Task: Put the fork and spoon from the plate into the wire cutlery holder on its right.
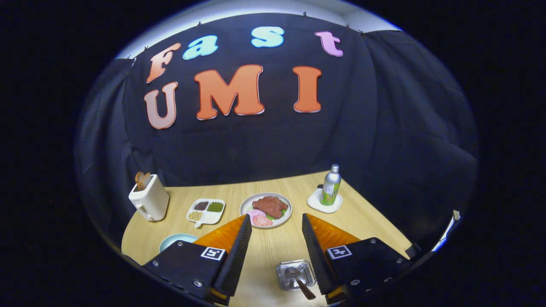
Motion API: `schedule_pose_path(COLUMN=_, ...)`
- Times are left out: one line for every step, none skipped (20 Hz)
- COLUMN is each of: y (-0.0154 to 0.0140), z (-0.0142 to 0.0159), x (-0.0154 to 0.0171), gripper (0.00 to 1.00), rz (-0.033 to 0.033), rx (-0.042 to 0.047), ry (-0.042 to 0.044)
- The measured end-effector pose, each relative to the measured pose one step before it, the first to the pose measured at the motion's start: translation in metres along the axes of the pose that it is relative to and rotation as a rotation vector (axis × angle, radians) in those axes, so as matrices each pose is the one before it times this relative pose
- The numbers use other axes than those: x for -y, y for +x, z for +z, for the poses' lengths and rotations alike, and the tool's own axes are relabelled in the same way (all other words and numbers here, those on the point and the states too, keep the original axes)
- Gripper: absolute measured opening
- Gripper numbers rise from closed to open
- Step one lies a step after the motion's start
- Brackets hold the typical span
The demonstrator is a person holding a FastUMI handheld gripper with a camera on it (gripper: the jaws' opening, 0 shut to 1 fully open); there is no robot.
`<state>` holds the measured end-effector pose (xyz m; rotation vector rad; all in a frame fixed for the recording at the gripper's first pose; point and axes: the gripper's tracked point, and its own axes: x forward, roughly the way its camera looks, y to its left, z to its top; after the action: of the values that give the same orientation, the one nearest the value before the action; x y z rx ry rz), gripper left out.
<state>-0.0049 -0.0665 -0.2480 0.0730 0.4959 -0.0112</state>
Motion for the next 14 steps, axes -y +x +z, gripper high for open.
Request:
schedule_pose_path(y=-0.00149, z=0.01247, x=-0.00472, gripper=0.72, rz=-0.01172, rx=0.04635, ry=-0.01889)
schedule_pose_path(y=-0.00383, z=0.0106, x=-0.00836, gripper=0.73, rz=-0.00544, rx=0.03858, ry=-0.01374)
schedule_pose_path(y=-0.00187, z=0.00996, x=-0.00807, gripper=0.73, rz=0.00441, rx=0.03245, ry=-0.00316)
schedule_pose_path(y=-0.00004, z=0.0081, x=-0.00872, gripper=0.73, rz=0.00569, rx=0.02338, ry=0.00277)
schedule_pose_path(y=-0.00034, z=0.00523, x=-0.00797, gripper=0.75, rz=0.00796, rx=0.01819, ry=0.01)
schedule_pose_path(y=0.00003, z=0.00425, x=-0.00907, gripper=0.75, rz=0.00724, rx=0.00817, ry=0.0096)
schedule_pose_path(y=0.00004, z=0.00312, x=-0.00728, gripper=0.75, rz=0.00515, rx=0.00904, ry=0.00744)
schedule_pose_path(y=0.0021, z=0.00229, x=-0.00893, gripper=0.75, rz=0.0115, rx=0.00514, ry=0.00094)
schedule_pose_path(y=0.00049, z=0.00142, x=-0.0094, gripper=0.75, rz=0.01298, rx=0.00233, ry=-0.00139)
schedule_pose_path(y=-0.00173, z=0.00145, x=-0.01061, gripper=0.75, rz=0.01793, rx=0.00057, ry=-0.00149)
schedule_pose_path(y=0.00096, z=0.00042, x=-0.01159, gripper=0.75, rz=0.01578, rx=-0.00083, ry=-0.00437)
schedule_pose_path(y=0.00096, z=0.00005, x=-0.01394, gripper=0.75, rz=0.02057, rx=-0.00218, ry=-0.00271)
schedule_pose_path(y=0.00179, z=0.00013, x=-0.01565, gripper=0.75, rz=0.02375, rx=-0.00169, ry=-0.00484)
schedule_pose_path(y=0.00237, z=-0.00009, x=-0.01498, gripper=0.75, rz=0.02505, rx=-0.00309, ry=-0.00714)
